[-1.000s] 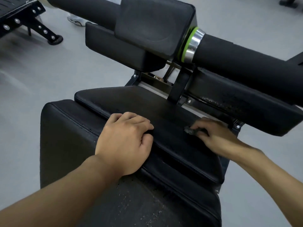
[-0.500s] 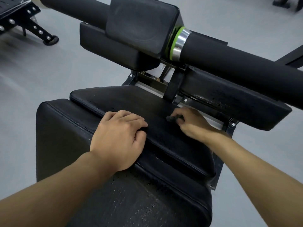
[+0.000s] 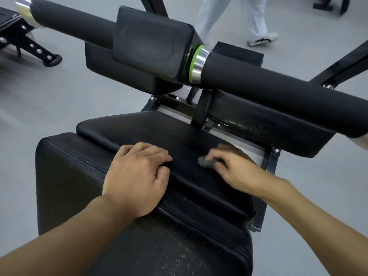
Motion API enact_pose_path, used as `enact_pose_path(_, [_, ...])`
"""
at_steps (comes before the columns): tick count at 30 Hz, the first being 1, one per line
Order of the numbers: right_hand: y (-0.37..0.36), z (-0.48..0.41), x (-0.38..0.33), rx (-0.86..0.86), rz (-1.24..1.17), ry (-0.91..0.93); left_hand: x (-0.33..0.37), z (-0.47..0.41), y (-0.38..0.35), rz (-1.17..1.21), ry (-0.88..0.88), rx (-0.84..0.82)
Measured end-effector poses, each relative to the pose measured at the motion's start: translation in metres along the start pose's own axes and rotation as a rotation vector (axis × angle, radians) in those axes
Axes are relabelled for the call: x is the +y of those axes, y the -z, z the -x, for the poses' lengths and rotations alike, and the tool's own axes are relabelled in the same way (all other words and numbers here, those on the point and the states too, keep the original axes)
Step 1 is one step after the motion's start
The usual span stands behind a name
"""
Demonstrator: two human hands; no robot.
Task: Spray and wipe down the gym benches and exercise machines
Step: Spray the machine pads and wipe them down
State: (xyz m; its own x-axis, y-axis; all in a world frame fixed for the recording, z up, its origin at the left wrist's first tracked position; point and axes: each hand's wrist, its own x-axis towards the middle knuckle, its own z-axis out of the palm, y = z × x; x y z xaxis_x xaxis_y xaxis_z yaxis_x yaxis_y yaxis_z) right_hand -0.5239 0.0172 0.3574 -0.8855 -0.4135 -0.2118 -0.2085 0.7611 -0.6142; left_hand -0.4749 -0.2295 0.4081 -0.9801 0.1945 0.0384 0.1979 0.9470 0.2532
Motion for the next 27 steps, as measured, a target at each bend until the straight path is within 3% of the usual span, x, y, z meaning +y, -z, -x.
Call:
enact_pose_path(3, [0.010,0.017,0.000,-0.073,-0.031,-0.008,0.000,-0.002,-0.001,0.000,-0.006,-0.007])
enact_pose_path(8, [-0.005,-0.029,-0.019,-0.015,0.011,-0.017,0.000,-0.001,0.000,-0.003,-0.002,-0.006])
enact_pose_path(14, [0.010,0.038,-0.013,-0.024,0.030,0.080,0.001,-0.002,0.000,-0.008,0.006,0.003])
enact_pose_path(19, [-0.008,-0.012,-0.040,0.010,0.056,-0.046,0.002,-0.002,0.000,-0.019,0.009,-0.004])
enact_pose_path(24, [0.012,0.054,-0.032,-0.020,0.089,0.072,0.002,-0.002,0.001,-0.018,0.002,0.000])
enact_pose_path(27, [0.005,0.035,-0.046,0.018,0.159,0.119,0.002,-0.002,0.000,-0.020,0.000,0.002])
